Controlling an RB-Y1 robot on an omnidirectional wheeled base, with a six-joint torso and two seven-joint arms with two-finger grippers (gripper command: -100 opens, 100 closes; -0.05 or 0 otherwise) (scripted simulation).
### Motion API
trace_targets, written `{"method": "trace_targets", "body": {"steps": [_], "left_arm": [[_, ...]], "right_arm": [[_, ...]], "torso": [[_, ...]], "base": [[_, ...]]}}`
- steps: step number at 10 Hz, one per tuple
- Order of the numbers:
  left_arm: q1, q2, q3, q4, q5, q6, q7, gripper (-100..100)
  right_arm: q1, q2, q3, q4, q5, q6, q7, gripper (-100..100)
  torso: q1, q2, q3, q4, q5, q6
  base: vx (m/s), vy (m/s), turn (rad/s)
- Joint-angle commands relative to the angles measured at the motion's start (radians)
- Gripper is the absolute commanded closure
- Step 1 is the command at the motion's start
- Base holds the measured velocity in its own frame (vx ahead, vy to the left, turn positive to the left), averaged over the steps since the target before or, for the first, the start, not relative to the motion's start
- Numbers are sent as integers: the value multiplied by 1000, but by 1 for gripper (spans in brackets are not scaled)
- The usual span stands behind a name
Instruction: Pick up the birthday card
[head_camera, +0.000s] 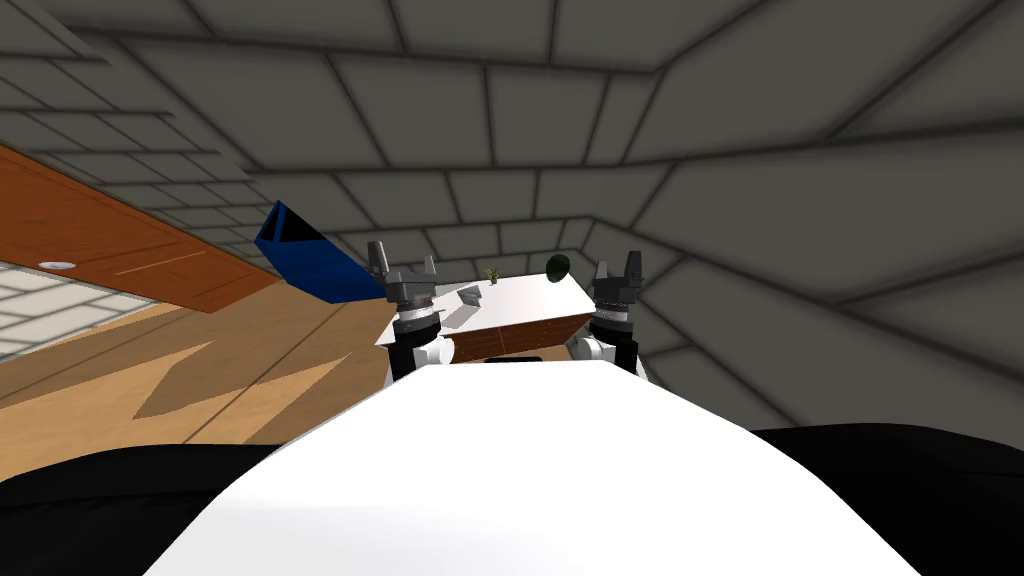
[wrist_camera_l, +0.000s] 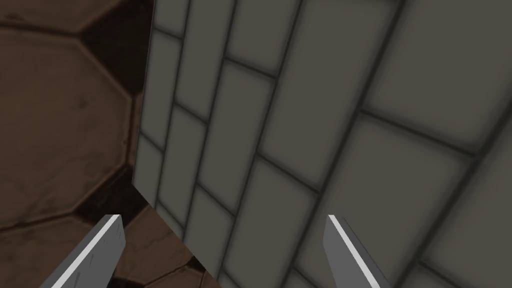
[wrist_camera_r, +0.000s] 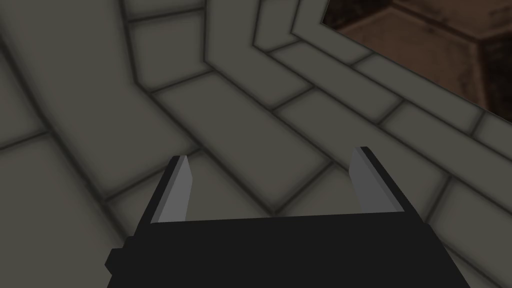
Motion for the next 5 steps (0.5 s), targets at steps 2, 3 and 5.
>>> {"method": "trace_targets", "body": {"steps": [2,3,5], "left_arm": [[-9,51,5,11,6,24,-1,-100],[-14,73,8,18,11,41,-1,-100],[-28,116,16,36,23,84,-3,-100]], "right_arm": [[0,0,0,0,0,0,0,0],[0,0,0,0,0,0,0,0],[0,0,0,0,0,0,0,0]], "torso": [[0,0,0,0,0,0],[0,1,0,0,0,0],[0,2,1,0,0,0]], "base": [[-9,-1,-27],[-22,-1,-36],[-27,-4,-52]]}}
